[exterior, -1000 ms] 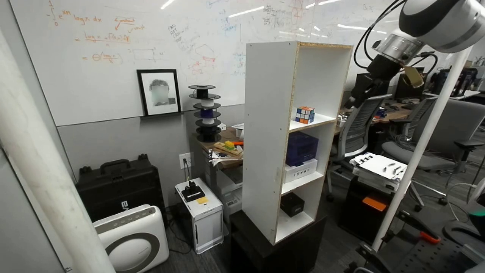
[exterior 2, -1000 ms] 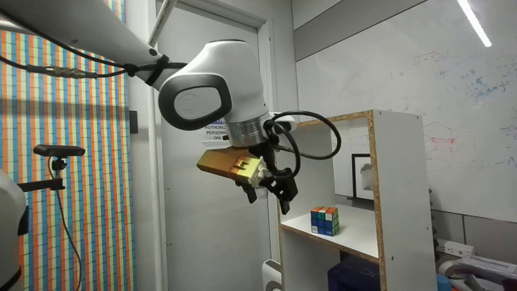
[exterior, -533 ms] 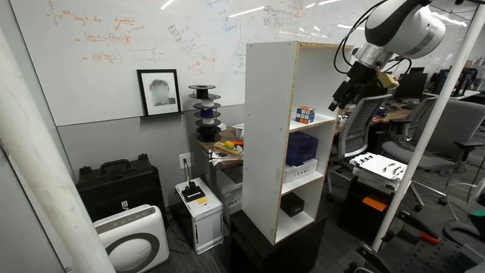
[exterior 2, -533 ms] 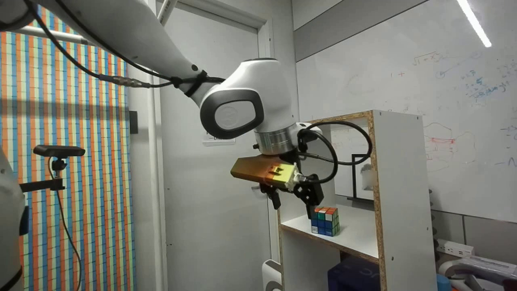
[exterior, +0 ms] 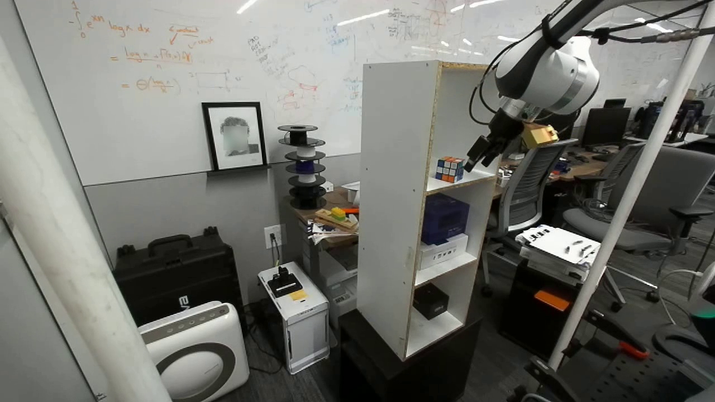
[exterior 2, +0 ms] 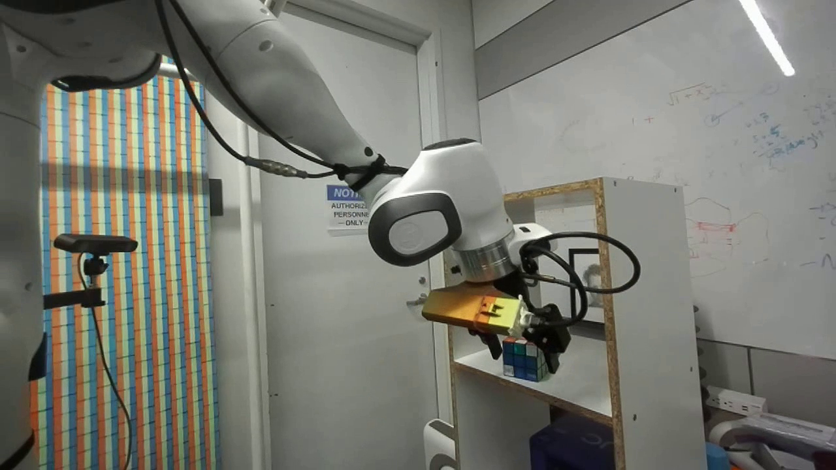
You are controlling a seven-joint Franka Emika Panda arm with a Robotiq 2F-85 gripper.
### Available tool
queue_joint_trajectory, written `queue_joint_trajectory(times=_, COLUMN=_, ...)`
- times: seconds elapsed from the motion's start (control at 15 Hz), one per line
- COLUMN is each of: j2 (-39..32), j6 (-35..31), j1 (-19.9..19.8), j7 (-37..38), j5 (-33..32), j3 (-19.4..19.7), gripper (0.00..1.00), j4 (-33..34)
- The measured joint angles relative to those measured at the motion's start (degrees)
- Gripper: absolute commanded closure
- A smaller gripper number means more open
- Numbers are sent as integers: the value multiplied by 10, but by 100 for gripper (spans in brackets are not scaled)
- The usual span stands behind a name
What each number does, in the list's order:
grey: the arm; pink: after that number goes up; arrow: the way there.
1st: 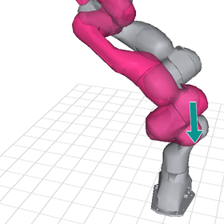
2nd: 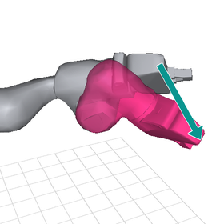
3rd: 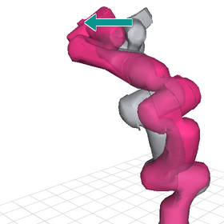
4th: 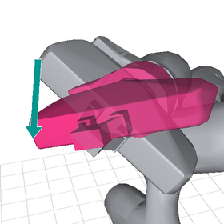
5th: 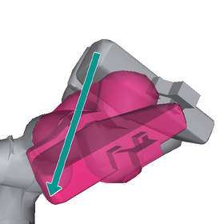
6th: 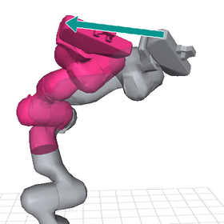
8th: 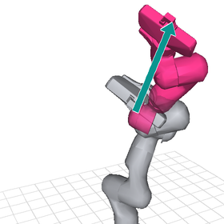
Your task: Put the rubix cube on the top of the shelf
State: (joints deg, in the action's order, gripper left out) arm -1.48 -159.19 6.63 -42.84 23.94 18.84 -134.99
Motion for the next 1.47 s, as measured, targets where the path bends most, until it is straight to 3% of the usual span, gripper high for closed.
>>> queue_joint_trajectory(times=0.27, j2=-28, j6=-13, j1=3, j7=-32, j5=58, j3=-20, gripper=0, j4=28)
queue_joint_trajectory(times=0.67, j2=-60, j6=-13, j1=3, j7=-48, j5=85, j3=-36, gripper=0, j4=66)
queue_joint_trajectory(times=0.73, j2=-65, j6=-13, j1=3, j7=-49, j5=88, j3=-37, gripper=25, j4=70)
queue_joint_trajectory(times=0.8, j2=-71, j6=-13, j1=3, j7=-50, j5=91, j3=-38, gripper=27, j4=74)
queue_joint_trajectory(times=1.07, j2=-86, j6=-13, j1=3, j7=-56, j5=105, j3=-43, gripper=59, j4=84)
queue_joint_trajectory(times=1.33, j2=-86, j6=-10, j1=3, j7=-51, j5=109, j3=-47, gripper=62, j4=85)
queue_joint_trajectory(times=1.47, j2=-77, j6=-2, j1=-4, j7=-10, j5=71, j3=-54, gripper=62, j4=78)
